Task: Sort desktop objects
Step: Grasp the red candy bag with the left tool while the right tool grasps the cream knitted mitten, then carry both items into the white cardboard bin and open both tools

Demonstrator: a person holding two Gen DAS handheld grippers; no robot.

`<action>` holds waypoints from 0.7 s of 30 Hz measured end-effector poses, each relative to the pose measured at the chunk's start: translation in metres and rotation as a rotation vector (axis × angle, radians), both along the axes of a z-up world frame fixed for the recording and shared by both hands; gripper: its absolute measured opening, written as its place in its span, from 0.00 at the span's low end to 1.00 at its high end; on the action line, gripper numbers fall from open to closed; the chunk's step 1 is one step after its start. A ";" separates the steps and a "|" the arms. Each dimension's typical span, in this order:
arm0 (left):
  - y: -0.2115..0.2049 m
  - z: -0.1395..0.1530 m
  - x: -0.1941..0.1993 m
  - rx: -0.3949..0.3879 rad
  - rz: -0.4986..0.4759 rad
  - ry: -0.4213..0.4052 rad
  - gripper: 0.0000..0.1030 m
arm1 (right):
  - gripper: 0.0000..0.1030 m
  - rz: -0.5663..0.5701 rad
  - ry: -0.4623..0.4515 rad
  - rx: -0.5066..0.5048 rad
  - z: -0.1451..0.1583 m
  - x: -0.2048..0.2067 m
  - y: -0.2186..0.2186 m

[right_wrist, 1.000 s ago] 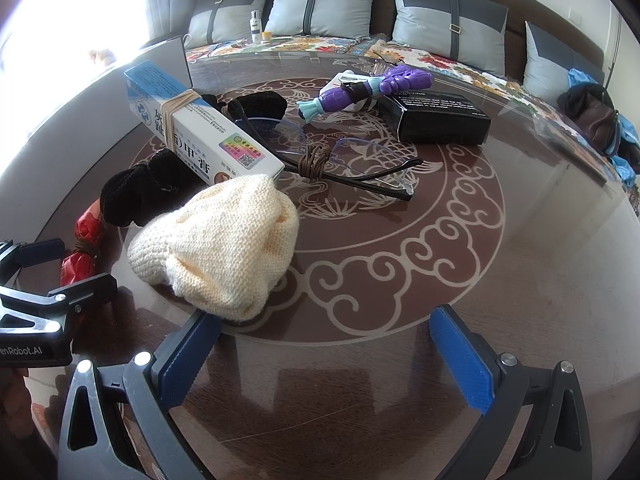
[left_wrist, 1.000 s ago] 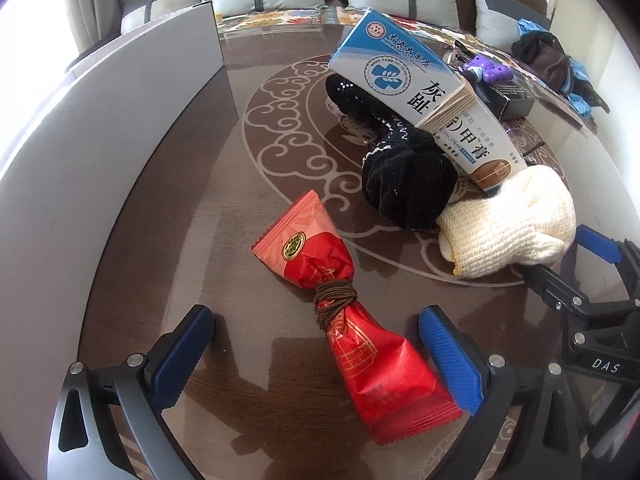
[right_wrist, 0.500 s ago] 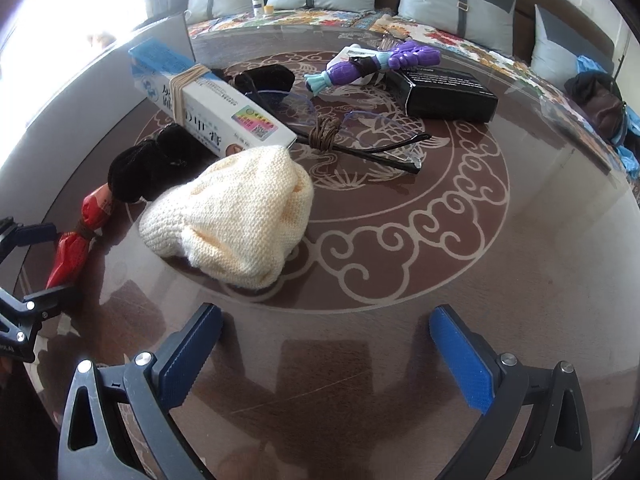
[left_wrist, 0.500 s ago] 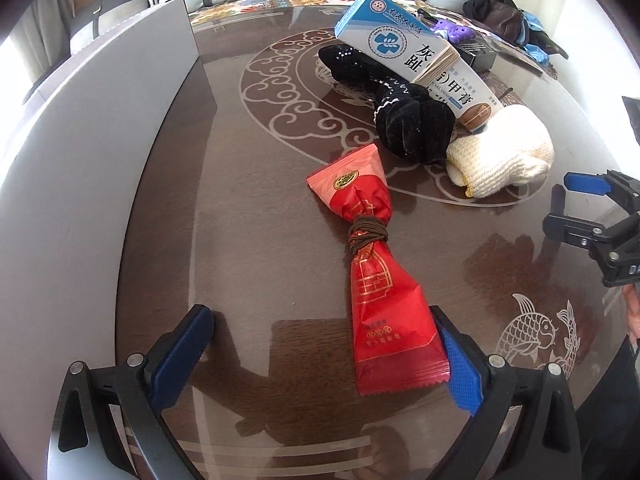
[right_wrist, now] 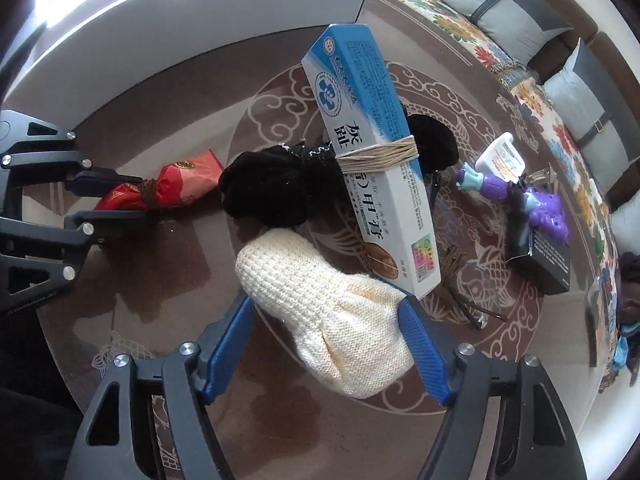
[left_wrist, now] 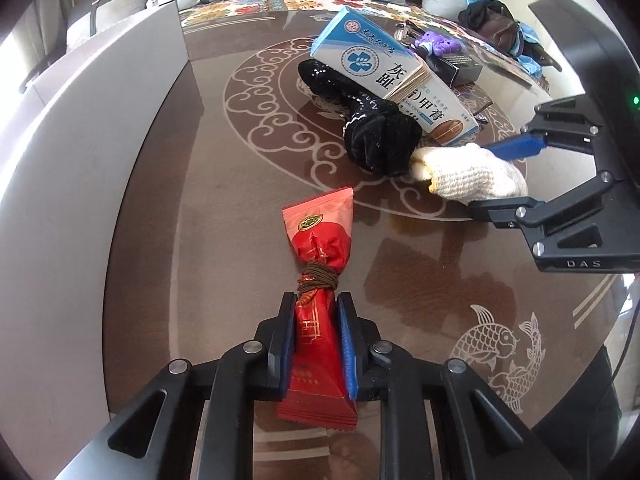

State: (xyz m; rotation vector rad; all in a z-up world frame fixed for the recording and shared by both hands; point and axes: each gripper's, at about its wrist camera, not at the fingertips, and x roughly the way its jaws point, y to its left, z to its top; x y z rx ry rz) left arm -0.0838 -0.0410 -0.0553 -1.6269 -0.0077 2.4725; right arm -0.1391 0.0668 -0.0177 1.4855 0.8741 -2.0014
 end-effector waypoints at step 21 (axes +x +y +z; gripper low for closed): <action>-0.231 0.113 0.034 0.140 0.402 0.200 0.19 | 0.45 -0.119 -0.035 -0.703 0.166 0.008 -0.151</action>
